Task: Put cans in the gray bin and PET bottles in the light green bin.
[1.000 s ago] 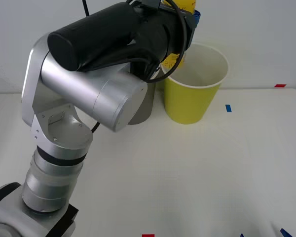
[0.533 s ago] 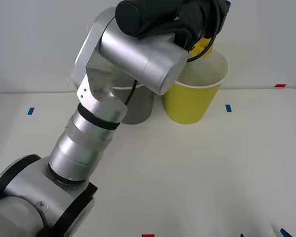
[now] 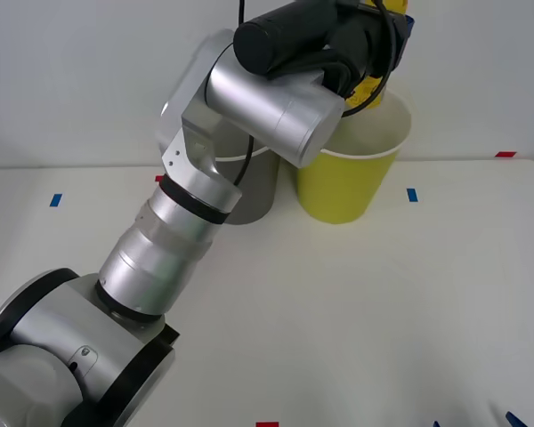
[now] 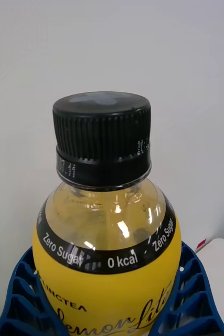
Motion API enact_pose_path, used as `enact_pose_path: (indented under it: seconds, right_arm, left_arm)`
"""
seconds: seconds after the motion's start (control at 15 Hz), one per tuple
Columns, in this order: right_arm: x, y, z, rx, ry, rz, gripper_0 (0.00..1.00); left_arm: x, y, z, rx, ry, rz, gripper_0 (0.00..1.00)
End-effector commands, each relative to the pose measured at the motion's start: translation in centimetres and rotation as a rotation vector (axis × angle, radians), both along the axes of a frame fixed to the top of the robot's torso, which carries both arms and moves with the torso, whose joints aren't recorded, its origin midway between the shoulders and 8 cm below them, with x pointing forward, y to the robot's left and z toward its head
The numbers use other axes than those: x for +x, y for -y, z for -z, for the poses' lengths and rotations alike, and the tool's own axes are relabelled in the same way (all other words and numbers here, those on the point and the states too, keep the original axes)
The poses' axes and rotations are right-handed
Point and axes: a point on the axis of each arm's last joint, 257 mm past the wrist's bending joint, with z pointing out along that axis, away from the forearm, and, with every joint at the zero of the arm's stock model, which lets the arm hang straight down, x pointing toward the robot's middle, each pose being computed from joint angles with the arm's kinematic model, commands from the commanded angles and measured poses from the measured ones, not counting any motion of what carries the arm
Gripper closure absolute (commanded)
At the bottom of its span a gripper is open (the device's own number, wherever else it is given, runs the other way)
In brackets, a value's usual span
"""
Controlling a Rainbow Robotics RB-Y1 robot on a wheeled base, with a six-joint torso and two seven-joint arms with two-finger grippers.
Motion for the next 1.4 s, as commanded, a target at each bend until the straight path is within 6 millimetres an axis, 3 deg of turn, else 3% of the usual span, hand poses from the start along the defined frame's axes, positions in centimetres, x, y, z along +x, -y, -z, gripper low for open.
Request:
enact_pose_path:
  seconds: [0.07,0.33,0.67,0.73,0.8,1.13,1.4]
  right_arm:
    - [0.0,0.0,0.0,0.0,0.0,0.0,0.0]
    - [0.0,0.0,0.0,0.0,0.0,0.0,0.0]
    - [0.0,0.0,0.0,0.0,0.0,0.0,0.0]
    - [0.0,0.0,0.0,0.0,0.0,0.0,0.0]
    - [0.0,0.0,0.0,0.0,0.0,0.0,0.0]
    - [0.0,0.0,0.0,0.0,0.0,0.0,0.0]
    - [0.0,0.0,0.0,0.0,0.0,0.0,0.0]
  left_arm:
    - [0.6,-0.1,0.8,-0.003,-0.009,-0.005,0.97]
    - [2.1,-0.1,1.9,-0.025,0.008,-0.007,0.97]
    - [2.1,0.0,1.9,-0.03,0.004,-0.005,0.97]
    - [2.0,0.1,1.9,-0.038,-0.001,0.0,0.52]
    - [2.0,0.1,2.0,-0.044,-0.008,0.004,0.0]
    - [1.1,0.6,1.5,-0.06,-0.026,0.029,0.0]
    - [-2.3,0.6,-1.1,-0.025,-0.045,0.052,0.0]
